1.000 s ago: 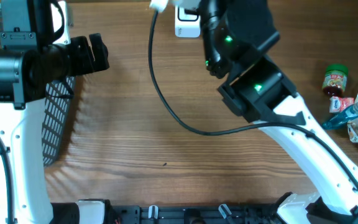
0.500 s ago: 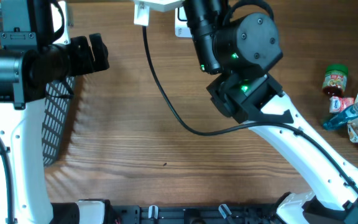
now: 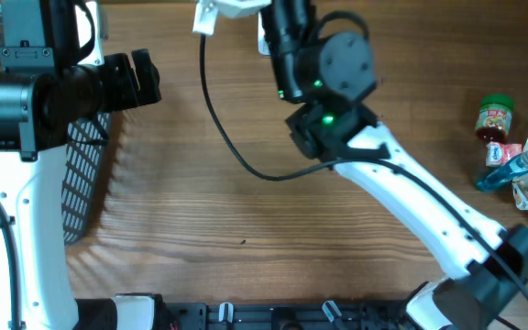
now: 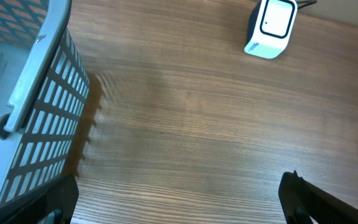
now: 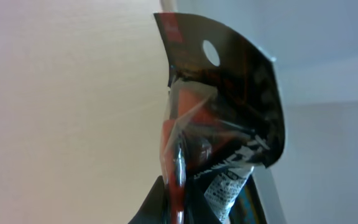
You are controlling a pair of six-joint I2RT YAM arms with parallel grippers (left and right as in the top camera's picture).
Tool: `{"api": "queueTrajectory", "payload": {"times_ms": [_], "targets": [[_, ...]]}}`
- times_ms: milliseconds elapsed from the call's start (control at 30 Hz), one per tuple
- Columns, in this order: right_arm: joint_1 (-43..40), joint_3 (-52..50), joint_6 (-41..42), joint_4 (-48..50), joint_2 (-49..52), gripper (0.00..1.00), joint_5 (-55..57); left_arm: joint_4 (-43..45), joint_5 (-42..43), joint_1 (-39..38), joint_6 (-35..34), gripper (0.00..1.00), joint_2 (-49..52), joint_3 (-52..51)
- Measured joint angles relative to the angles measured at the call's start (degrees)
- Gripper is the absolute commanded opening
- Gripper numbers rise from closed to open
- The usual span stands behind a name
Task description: Scan the item barcode
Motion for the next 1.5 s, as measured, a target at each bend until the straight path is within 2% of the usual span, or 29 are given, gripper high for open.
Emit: {"api": "queueTrajectory", "payload": {"times_ms": [267, 600, 800, 867, 967, 1067, 1133, 1167, 1233, 1333, 1500], "targets": [[-2.2, -9.6, -2.6, 15.5, 0.5, 0.05, -4.3, 0.0, 0.0, 0.0, 0.0, 1.00, 0.0, 0.0], [-4.3, -11.2, -4.6, 26.3, 0.7, 0.05, -6.6, 0.0, 0.0, 0.0, 0.0, 1.00, 0.0, 0.0], [-4.3, -11.4, -4.6, 26.4, 1.2, 0.04, -7.1, 0.0, 0.0, 0.0, 0.0, 1.00, 0.0, 0.0], [-4.2, -11.4, -2.6, 22.2, 1.4, 0.05, -4.9, 0.0, 0.0, 0.0, 0.0, 1.00, 0.0, 0.0], [-4.4, -11.6, 10.1, 7.3, 1.9, 0.05, 6.0, 0.0, 0.0, 0.0, 0.0, 1.00, 0.0, 0.0], [-4.5, -11.8, 29.3, -8.4, 2.2, 0.05, 12.9, -0.1, 0.0, 0.0, 0.0, 1.00, 0.0, 0.0], [-4.5, -11.8, 43.6, -19.8, 2.3, 0.04, 13.4, -0.1, 0.0, 0.0, 0.0, 1.00, 0.0, 0.0], [-4.5, -12.0, 53.3, -25.9, 2.4, 0.05, 12.7, -0.2, 0.0, 0.0, 0.0, 1.00, 0.0, 0.0], [-4.7, -12.1, 66.7, -33.3, 2.5, 0.05, 9.2, -0.1, 0.0, 0.0, 0.0, 1.00, 0.0, 0.0], [-6.8, -12.1, 86.2, -38.3, 2.5, 0.05, -1.6, -0.1, 0.0, 0.0, 0.0, 1.00, 0.0, 0.0], [-15.5, -12.1, 113.1, -36.0, 2.6, 0.05, -19.6, -0.1, 0.0, 0.0, 0.0, 1.00, 0.0, 0.0]]}}
